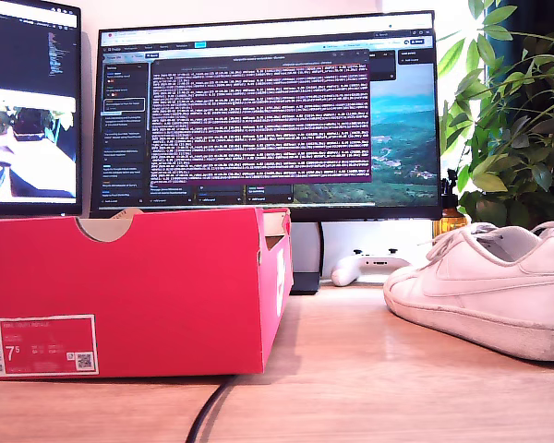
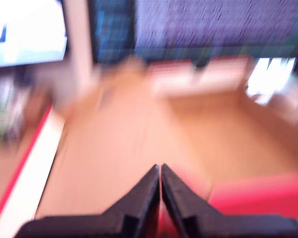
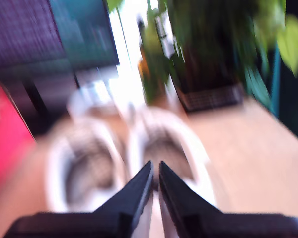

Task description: Pack the white shoes by picking the first shoe and placing it inside the red shoebox, left side, then picking and rotating the second shoe and placing it in the shoebox

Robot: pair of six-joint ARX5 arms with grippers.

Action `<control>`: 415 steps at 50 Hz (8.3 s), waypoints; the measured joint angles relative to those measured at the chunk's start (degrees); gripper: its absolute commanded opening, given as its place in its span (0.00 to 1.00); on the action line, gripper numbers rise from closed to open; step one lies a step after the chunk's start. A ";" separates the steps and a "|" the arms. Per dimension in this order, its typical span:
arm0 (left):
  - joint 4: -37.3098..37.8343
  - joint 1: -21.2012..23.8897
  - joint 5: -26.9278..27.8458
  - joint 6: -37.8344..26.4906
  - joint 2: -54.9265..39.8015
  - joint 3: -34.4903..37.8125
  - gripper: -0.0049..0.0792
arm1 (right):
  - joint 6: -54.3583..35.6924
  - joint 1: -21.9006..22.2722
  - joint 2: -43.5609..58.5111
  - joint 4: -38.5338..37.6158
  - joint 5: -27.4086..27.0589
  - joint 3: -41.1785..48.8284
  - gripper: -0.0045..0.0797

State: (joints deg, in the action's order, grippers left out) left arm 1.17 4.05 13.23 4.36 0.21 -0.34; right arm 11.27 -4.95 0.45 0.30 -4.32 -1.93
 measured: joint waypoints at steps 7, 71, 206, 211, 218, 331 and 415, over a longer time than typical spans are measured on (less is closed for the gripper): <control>-8.50 0.00 5.03 1.27 0.00 -0.26 0.03 | 4.81 0.00 0.00 -13.35 5.88 0.00 0.05; 39.58 8.66 -0.59 -51.47 -25.97 -23.76 0.03 | -0.68 0.00 49.70 9.20 29.27 -44.44 0.05; 18.27 15.82 -12.26 -52.35 -53.96 -23.76 0.03 | -9.20 -12.68 88.98 43.25 13.99 -58.14 0.04; 18.29 15.82 -12.26 -52.35 -53.96 -23.76 0.03 | -7.50 -14.32 89.07 46.75 14.12 -61.94 0.04; 18.80 15.82 -12.26 -52.35 -53.96 -23.76 0.03 | -3.52 -17.18 89.02 48.30 14.64 -66.23 0.04; 17.84 15.82 -12.26 -52.35 -53.96 -23.76 0.03 | 35.04 -43.28 112.06 9.86 11.56 -87.12 0.04; 19.15 15.82 -12.26 -52.35 -53.96 -23.76 0.03 | 20.33 -32.87 117.33 47.30 15.50 -116.45 0.48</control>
State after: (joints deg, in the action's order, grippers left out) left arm 20.32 19.88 0.97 -47.99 -53.76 -24.10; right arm 31.59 -37.82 117.78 47.59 11.18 -118.39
